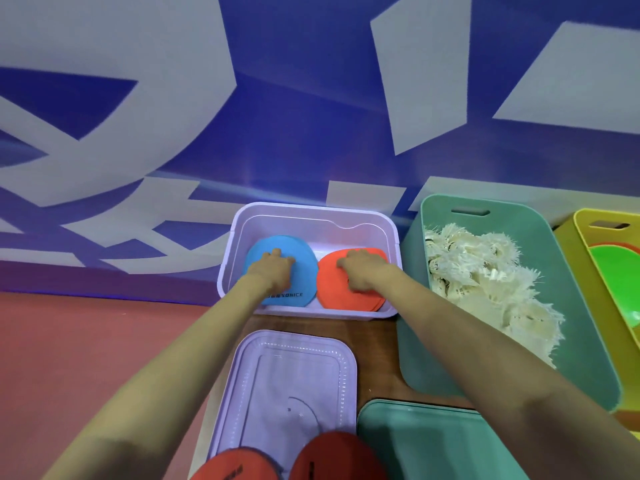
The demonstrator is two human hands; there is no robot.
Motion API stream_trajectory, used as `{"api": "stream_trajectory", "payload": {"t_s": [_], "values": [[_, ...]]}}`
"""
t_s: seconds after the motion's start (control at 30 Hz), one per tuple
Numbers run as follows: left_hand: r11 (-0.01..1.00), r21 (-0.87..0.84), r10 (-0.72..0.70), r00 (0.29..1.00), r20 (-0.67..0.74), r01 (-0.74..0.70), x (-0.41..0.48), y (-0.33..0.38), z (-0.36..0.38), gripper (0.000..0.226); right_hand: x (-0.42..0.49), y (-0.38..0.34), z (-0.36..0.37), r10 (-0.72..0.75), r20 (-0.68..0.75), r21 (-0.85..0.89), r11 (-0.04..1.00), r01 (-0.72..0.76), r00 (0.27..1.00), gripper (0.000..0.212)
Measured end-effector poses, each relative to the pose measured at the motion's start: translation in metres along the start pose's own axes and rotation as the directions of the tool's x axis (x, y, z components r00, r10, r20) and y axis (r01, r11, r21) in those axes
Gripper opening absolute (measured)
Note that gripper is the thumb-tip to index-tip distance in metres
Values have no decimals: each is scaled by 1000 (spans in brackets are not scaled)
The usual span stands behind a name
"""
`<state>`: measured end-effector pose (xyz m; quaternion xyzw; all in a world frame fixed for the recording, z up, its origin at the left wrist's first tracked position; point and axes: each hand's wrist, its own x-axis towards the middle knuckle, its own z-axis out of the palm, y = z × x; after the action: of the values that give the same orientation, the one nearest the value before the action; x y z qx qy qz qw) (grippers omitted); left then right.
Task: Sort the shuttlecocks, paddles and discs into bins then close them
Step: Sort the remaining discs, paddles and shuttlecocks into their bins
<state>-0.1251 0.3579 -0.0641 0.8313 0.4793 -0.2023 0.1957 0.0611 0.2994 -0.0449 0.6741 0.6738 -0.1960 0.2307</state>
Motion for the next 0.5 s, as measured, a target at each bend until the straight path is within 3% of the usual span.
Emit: {"api": "stream_trajectory", "payload": {"t_s": [0.13,0.3,0.4,0.5], "values": [[977,-207,-11,953,-302,-54,-52,13,-13,56,-40,-7,-7,12,-254,142,990,25,967,58],[877,-380,-39,746,-665,-293,-134,29,6,45,-120,-32,2,-21,-599,243,948,207,801,62],[850,-371,-53,641,-766,-373,-171,34,33,40,-162,-48,28,-23,-724,274,908,318,690,57],[825,-425,-85,661,-745,-372,-196,40,70,40,-191,-61,66,-18,-722,326,873,363,692,51]]}}
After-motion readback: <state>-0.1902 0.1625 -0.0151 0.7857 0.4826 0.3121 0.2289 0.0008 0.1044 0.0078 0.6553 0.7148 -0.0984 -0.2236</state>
